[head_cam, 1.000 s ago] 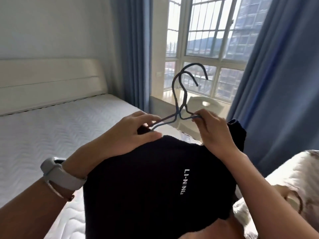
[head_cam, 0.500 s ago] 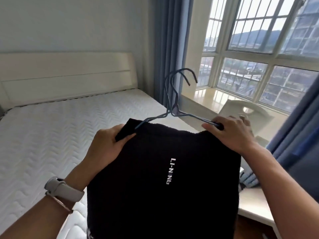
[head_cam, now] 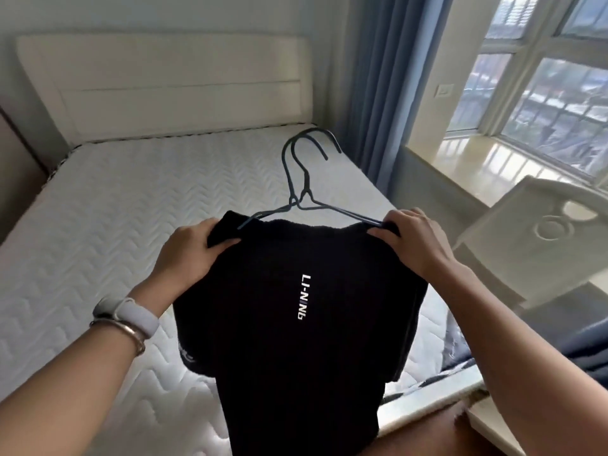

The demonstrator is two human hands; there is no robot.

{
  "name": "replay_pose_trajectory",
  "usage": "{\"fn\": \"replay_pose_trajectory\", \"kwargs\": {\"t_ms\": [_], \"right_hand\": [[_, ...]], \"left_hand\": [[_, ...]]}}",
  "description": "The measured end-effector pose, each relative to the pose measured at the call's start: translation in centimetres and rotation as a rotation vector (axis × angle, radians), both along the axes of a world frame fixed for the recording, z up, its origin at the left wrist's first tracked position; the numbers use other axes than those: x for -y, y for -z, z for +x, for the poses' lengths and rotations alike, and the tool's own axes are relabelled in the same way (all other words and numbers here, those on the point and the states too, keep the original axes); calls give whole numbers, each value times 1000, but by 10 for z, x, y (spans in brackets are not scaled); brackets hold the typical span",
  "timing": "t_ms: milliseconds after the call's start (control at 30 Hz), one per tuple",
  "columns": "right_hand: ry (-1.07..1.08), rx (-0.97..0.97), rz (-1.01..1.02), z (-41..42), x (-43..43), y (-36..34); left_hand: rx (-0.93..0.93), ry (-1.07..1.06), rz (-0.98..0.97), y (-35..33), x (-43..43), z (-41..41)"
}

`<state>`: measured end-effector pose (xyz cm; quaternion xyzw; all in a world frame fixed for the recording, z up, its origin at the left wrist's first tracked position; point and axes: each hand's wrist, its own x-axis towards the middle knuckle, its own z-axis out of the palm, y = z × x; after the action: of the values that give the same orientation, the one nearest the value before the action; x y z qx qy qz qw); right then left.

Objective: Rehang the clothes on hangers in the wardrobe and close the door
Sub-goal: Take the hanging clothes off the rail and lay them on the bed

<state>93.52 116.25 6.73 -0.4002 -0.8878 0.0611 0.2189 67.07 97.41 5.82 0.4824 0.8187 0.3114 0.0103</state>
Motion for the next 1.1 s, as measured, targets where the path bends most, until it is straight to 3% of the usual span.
{"fn": "replay_pose_trajectory", "kwargs": {"t_ms": [300,500,600,733,933,1100], "right_hand": [[-127,28,28,-105,-157,24],[-169,167,-77,-178,-251,95],[-105,245,-83,-219,-292,138],[-58,217,-136,-276,-319,199],[-250,438,-320,-262,-286,300],[-208,635,-572,-189,-254,321]], "left_hand": [[94,-358,13,25,-133,-59],[49,-580,-317,91,-219,-110],[218,-615,-232,134,-267,-144],[271,-714,-160,195,-318,-177],[353,-522,-480,302,-268,-147],[601,-532,-543,317,-162,-87]]}}
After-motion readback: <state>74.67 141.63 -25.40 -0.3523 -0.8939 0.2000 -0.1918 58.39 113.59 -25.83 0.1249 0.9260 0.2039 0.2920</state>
